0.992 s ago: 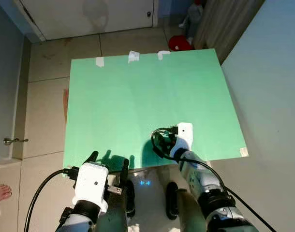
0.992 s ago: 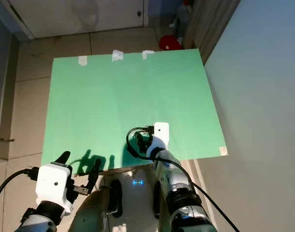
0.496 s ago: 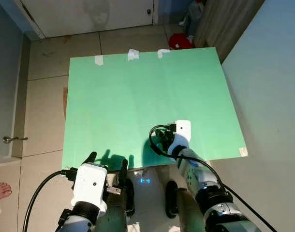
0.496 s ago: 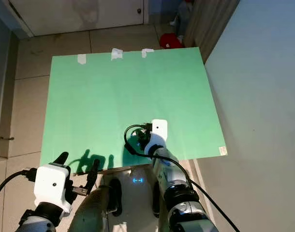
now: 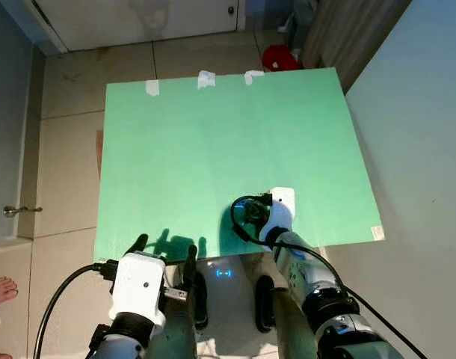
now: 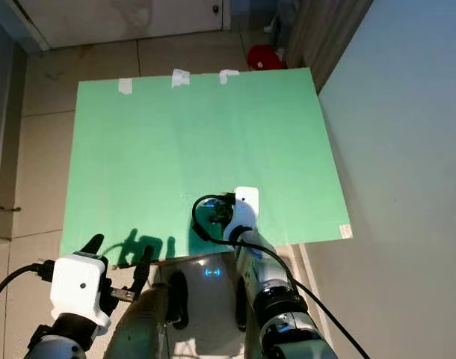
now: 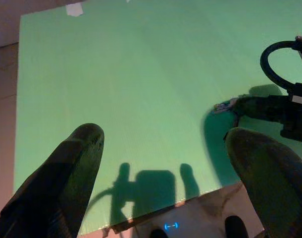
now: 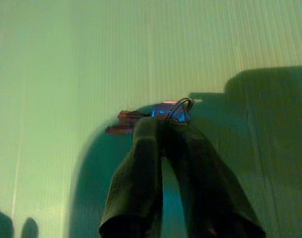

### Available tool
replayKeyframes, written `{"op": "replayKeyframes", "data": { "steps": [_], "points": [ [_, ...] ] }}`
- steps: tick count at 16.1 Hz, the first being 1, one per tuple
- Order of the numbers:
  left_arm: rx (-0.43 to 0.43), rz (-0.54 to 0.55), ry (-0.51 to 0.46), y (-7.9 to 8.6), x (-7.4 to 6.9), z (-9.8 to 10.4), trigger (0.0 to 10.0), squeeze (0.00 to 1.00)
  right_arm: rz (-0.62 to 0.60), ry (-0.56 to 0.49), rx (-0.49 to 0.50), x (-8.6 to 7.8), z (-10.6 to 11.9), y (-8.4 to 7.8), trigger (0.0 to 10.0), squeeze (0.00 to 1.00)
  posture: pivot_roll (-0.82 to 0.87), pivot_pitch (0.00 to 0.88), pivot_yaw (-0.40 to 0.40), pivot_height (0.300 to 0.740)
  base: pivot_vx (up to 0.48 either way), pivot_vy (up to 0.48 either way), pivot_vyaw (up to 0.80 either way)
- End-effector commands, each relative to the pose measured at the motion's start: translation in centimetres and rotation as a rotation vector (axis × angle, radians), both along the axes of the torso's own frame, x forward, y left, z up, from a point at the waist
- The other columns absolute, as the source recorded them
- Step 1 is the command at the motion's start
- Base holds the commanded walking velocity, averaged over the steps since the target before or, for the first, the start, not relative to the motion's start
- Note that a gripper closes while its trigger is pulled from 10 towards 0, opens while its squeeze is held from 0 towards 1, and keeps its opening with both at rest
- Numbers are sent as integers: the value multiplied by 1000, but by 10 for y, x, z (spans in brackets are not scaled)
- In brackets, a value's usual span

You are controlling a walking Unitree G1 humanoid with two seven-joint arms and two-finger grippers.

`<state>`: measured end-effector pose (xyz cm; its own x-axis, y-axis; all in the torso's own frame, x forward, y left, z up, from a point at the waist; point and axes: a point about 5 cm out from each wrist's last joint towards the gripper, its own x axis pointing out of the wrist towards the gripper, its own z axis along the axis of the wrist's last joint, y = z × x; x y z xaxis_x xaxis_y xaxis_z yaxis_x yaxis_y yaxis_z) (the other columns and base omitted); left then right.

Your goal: Hang keys on a hook

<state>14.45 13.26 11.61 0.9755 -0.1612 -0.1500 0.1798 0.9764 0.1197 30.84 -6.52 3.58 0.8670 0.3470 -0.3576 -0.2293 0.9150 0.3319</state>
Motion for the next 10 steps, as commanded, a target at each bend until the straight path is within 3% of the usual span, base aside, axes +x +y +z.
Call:
{"op": "replayKeyframes", "data": {
  "steps": [1,5,10],
  "points": [
    [5,5,24,0,-5,-1,10000,0,-10,50,-3,-10,-13,0,0,0,232,423,-2,740,0,0,0],
    [14,11,21,3,-6,0,10000,0,-17,48,7,-9,-12,3,0,0,229,421,-2,740,0,0,0],
    [5,4,4,-1,3,-1,10000,0,-34,3,3,-1,-2,-6,0,0,192,406,-20,740,0,0,0]
  ]
}}
